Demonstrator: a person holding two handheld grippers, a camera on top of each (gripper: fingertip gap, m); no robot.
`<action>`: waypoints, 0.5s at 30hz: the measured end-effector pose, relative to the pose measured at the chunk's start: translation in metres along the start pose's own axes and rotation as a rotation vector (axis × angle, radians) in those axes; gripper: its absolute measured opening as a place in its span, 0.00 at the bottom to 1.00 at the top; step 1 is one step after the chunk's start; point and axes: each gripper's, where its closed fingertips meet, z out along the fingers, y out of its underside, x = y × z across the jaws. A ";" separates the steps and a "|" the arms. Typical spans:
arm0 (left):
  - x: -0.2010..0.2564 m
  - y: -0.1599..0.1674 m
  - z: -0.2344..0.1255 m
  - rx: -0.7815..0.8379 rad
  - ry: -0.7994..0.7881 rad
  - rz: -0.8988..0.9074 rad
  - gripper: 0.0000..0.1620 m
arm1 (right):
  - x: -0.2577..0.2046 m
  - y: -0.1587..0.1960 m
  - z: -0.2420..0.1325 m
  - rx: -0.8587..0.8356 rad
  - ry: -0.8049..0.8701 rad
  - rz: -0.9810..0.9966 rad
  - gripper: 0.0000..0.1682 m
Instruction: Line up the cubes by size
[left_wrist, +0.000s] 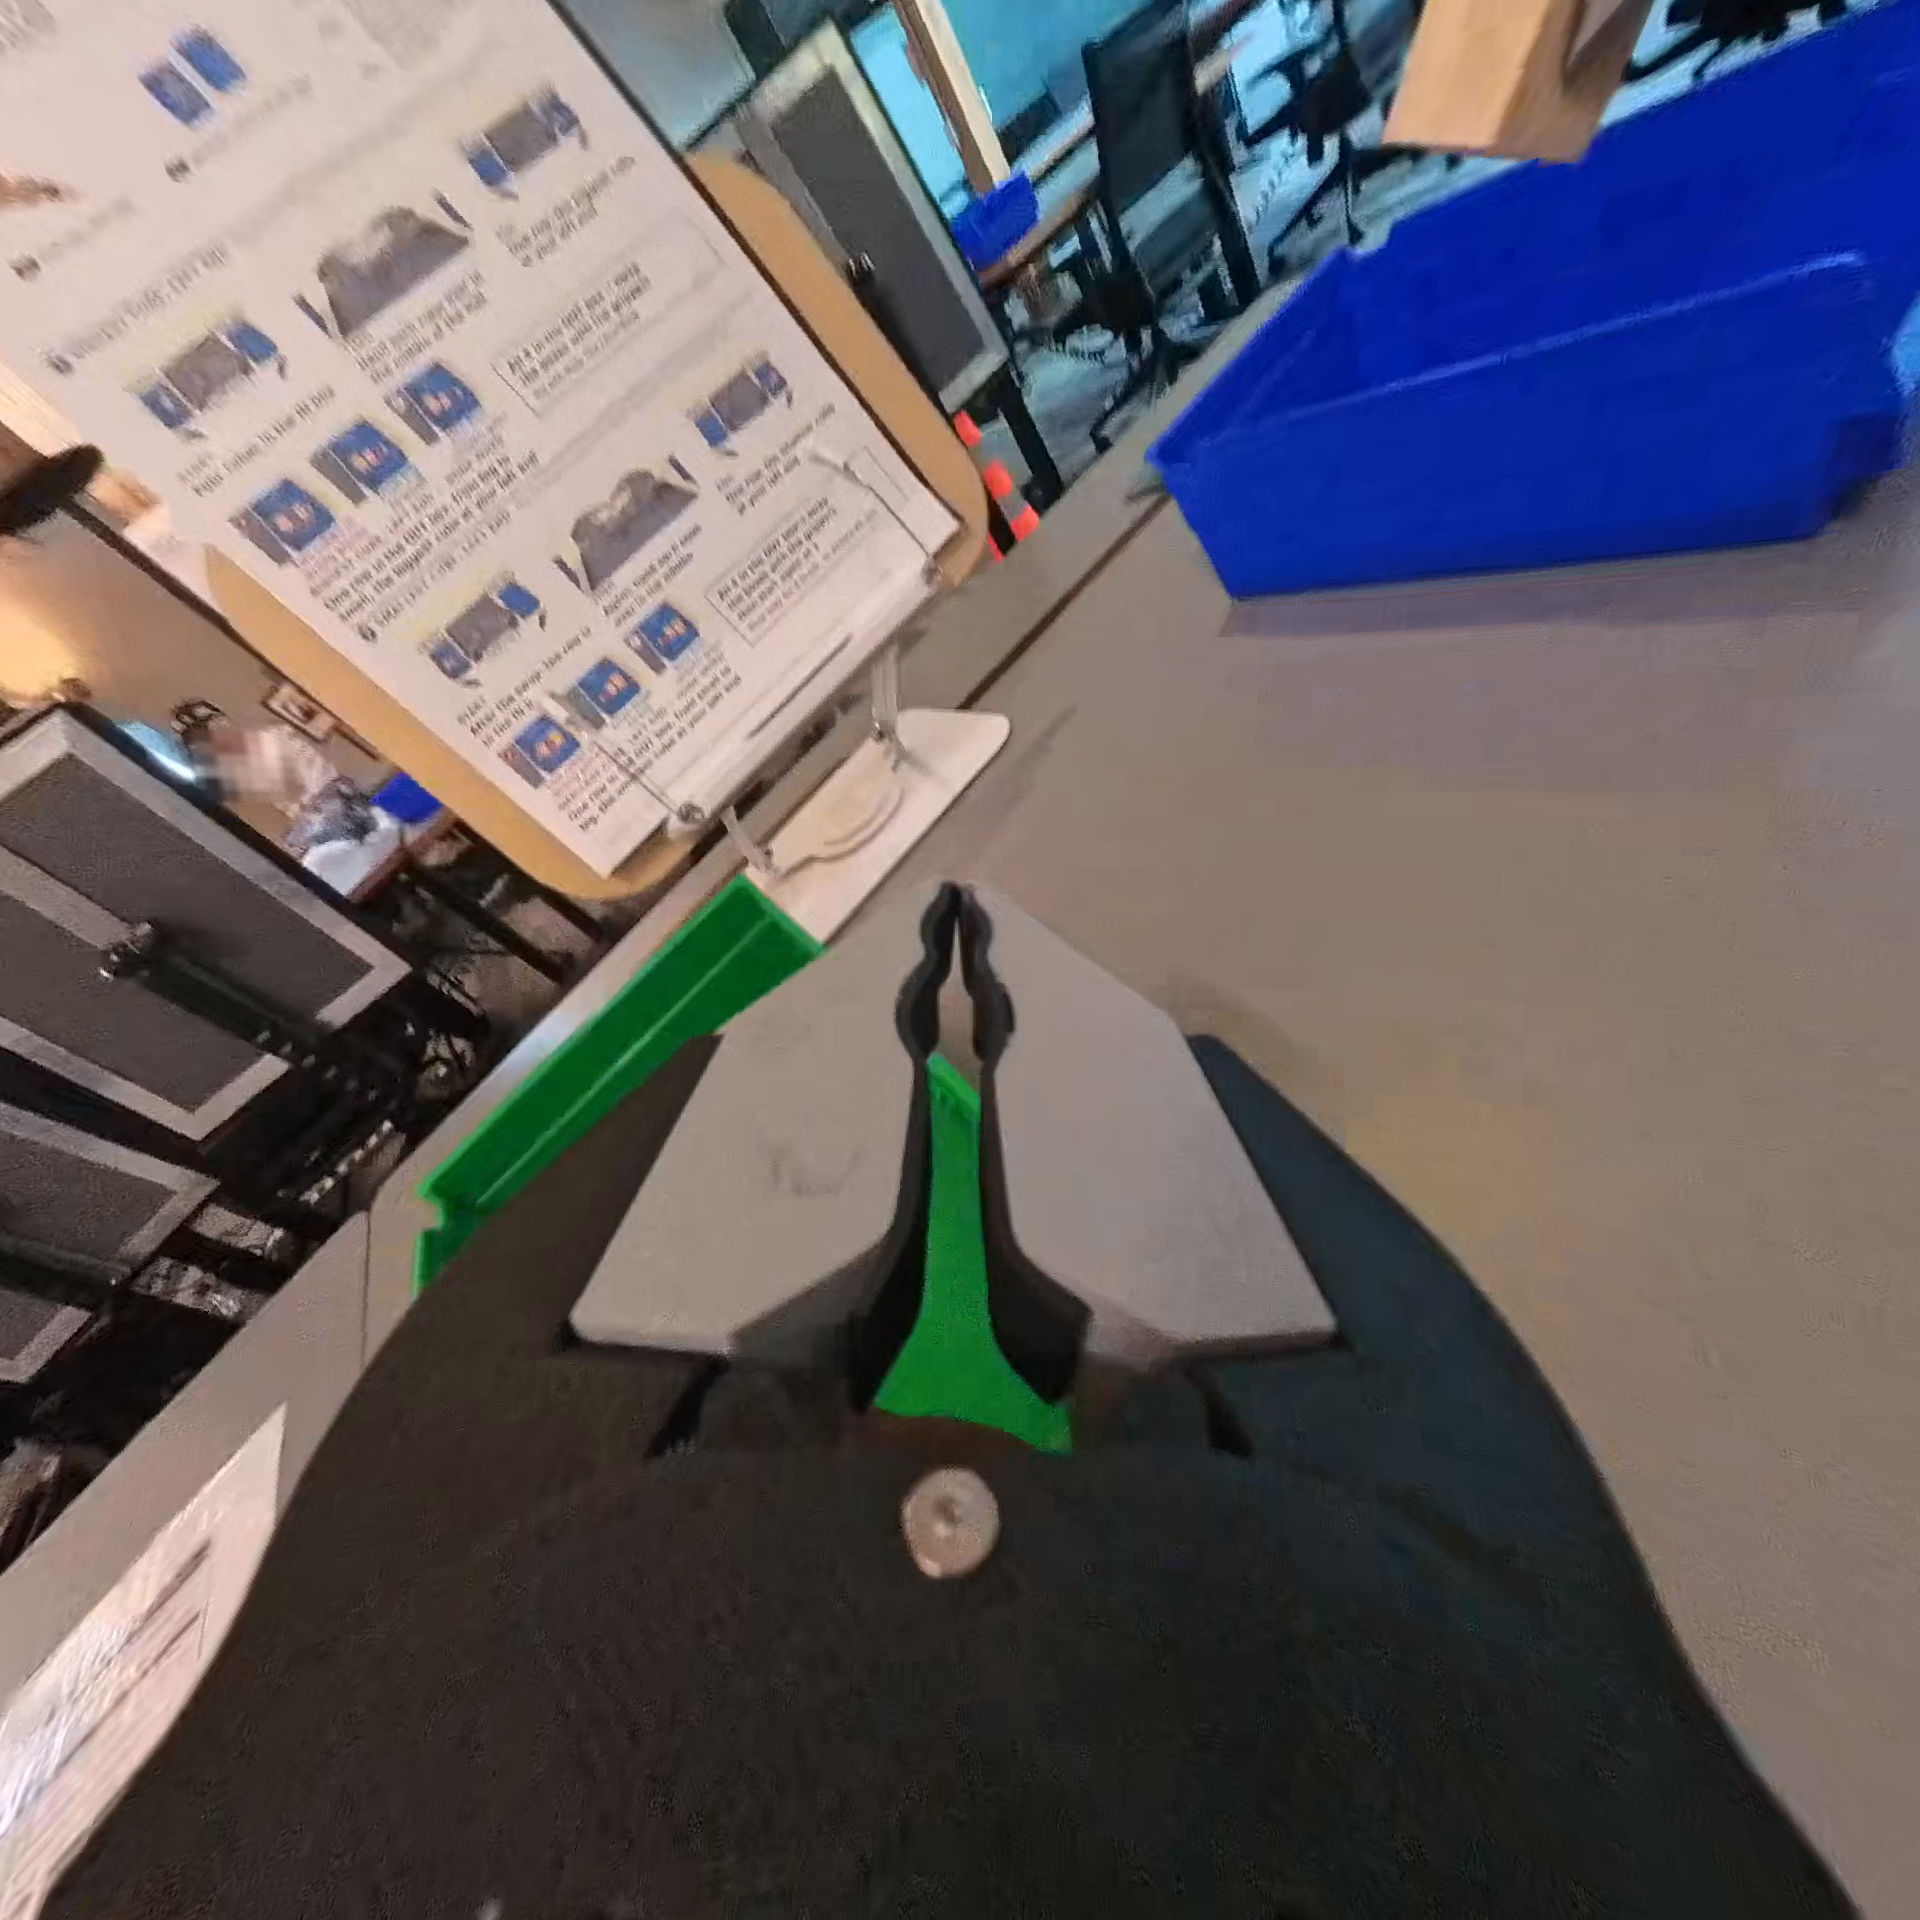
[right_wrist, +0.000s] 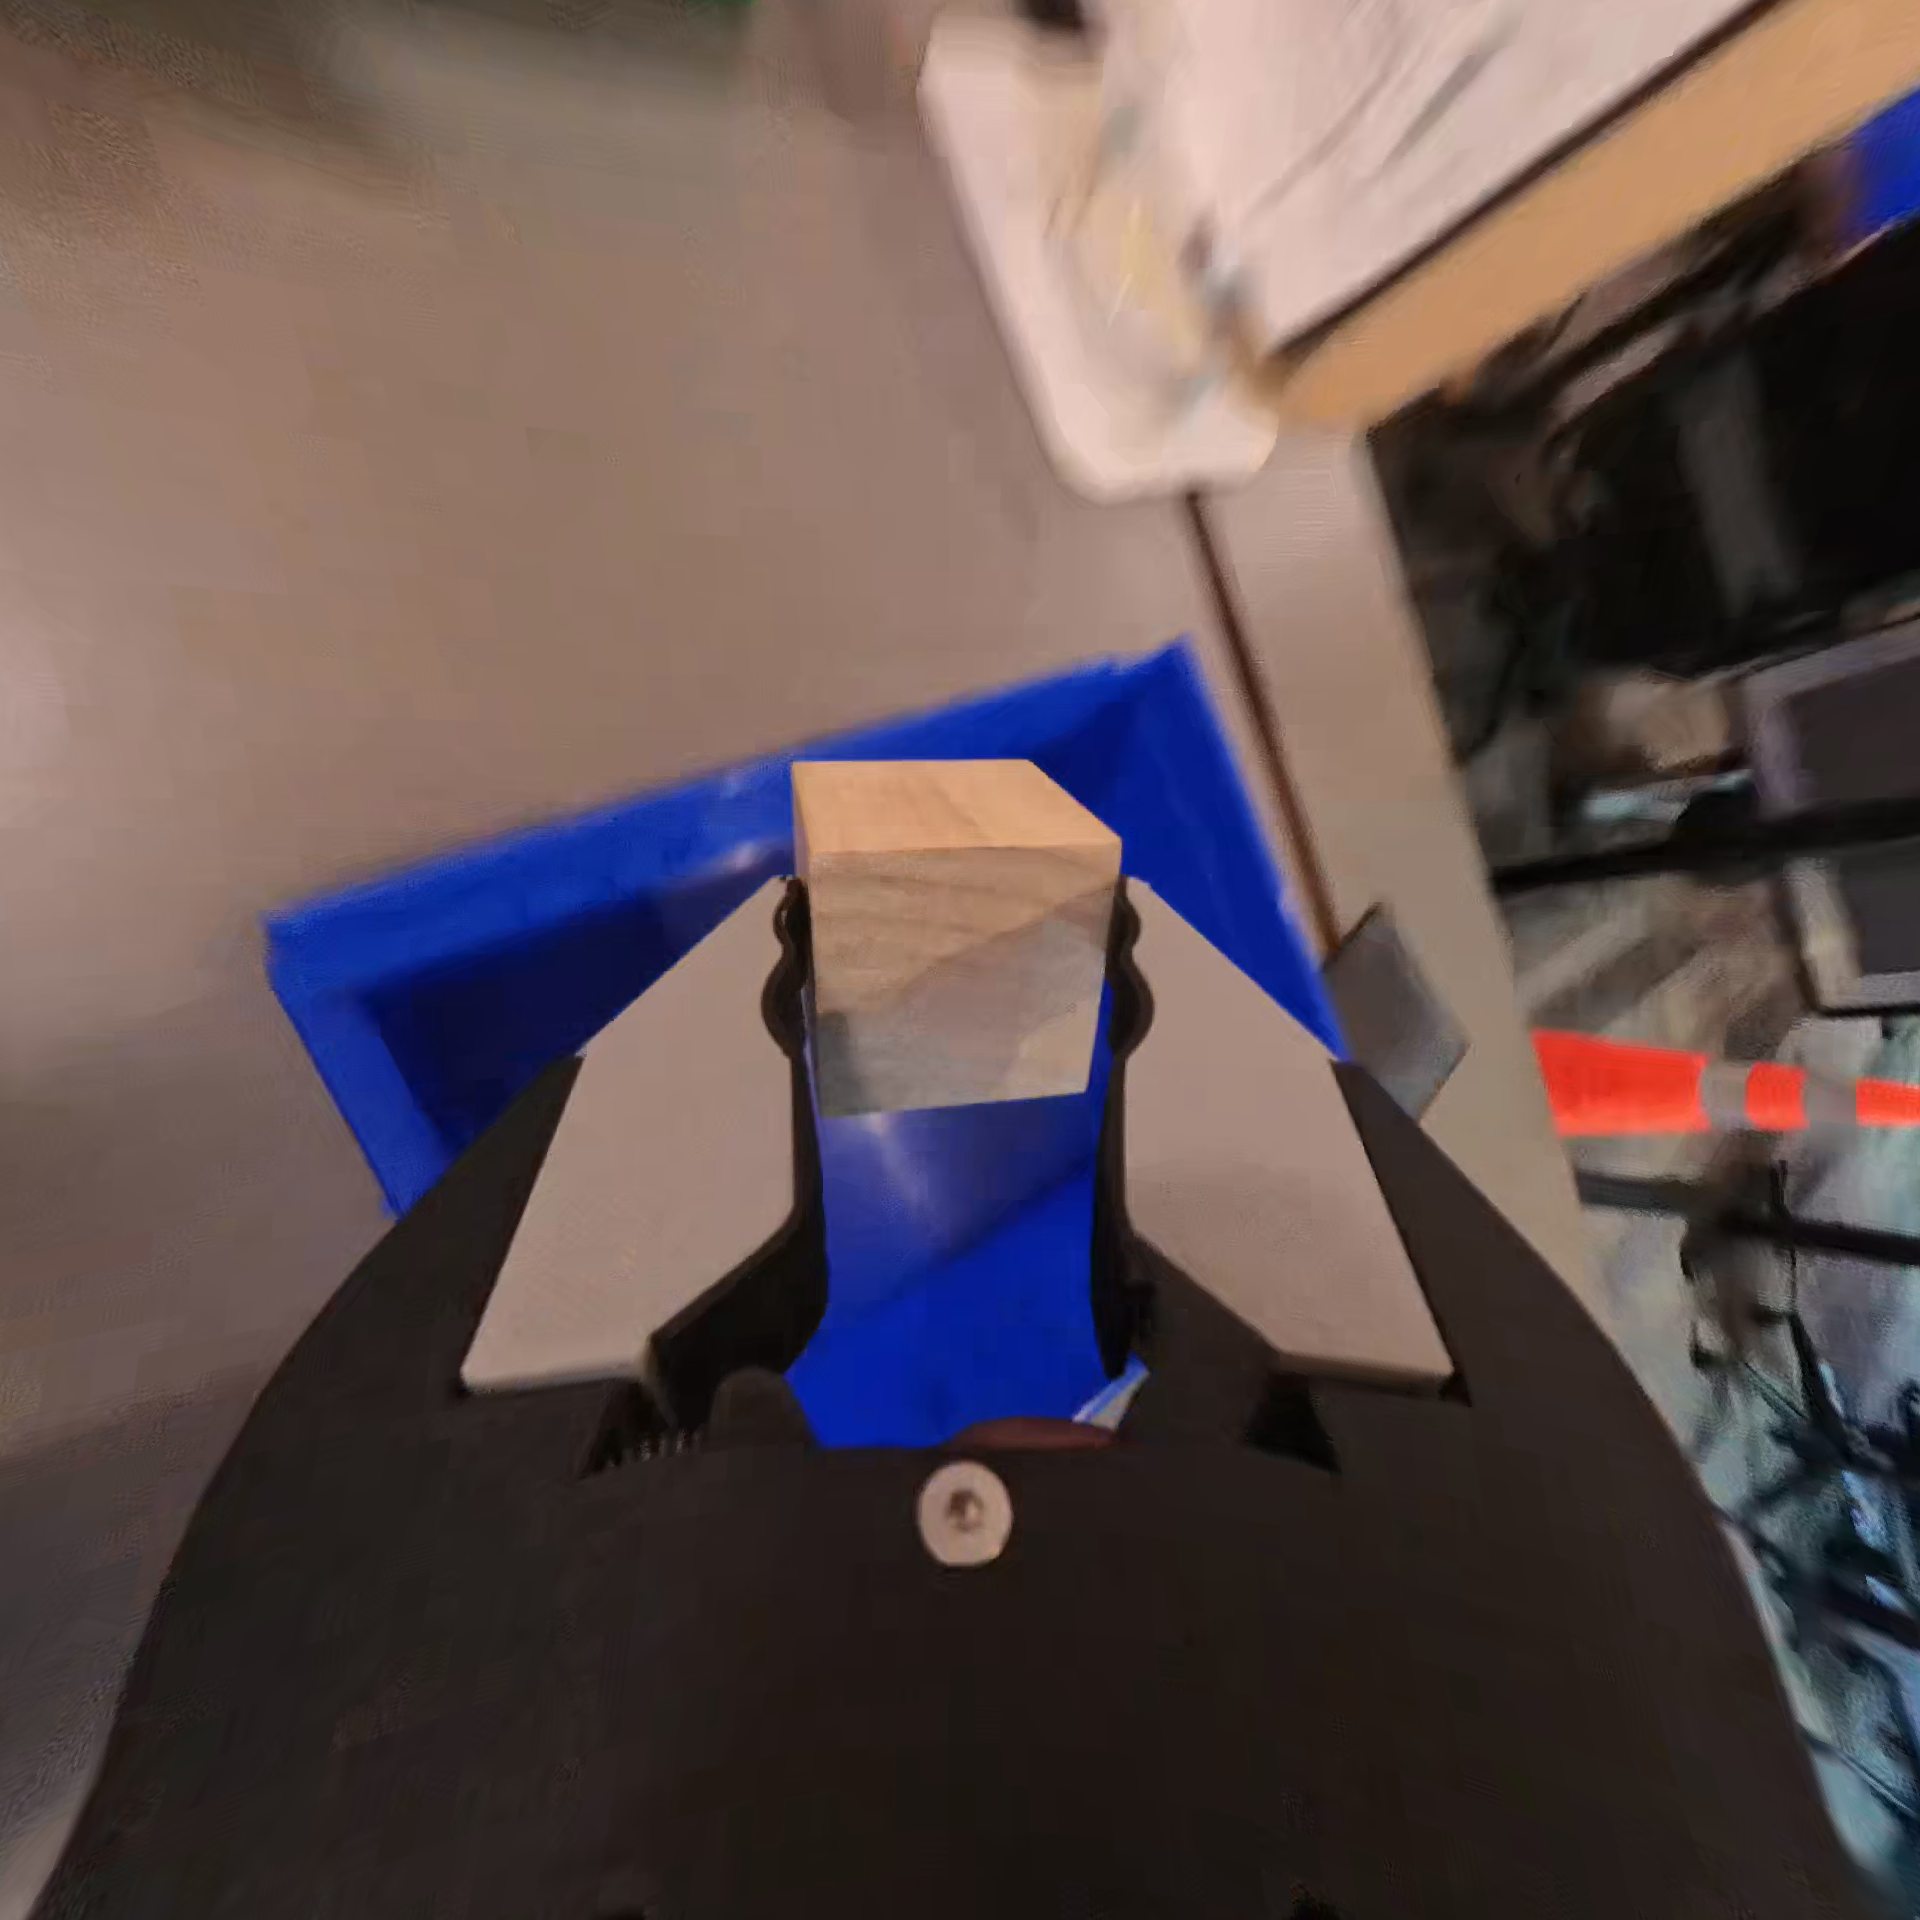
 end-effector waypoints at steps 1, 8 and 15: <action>0.004 0.010 -0.008 -0.050 0.054 -0.005 0.00 | -0.008 0.018 0.017 -0.100 -0.044 -0.042 0.33; 0.059 0.058 -0.054 -0.250 0.392 -0.151 0.00 | -0.046 0.055 0.097 -0.318 -0.280 -0.166 0.34; 0.073 0.094 0.001 -0.332 0.359 -0.227 0.00 | -0.054 0.058 0.121 -0.345 -0.372 -0.064 0.32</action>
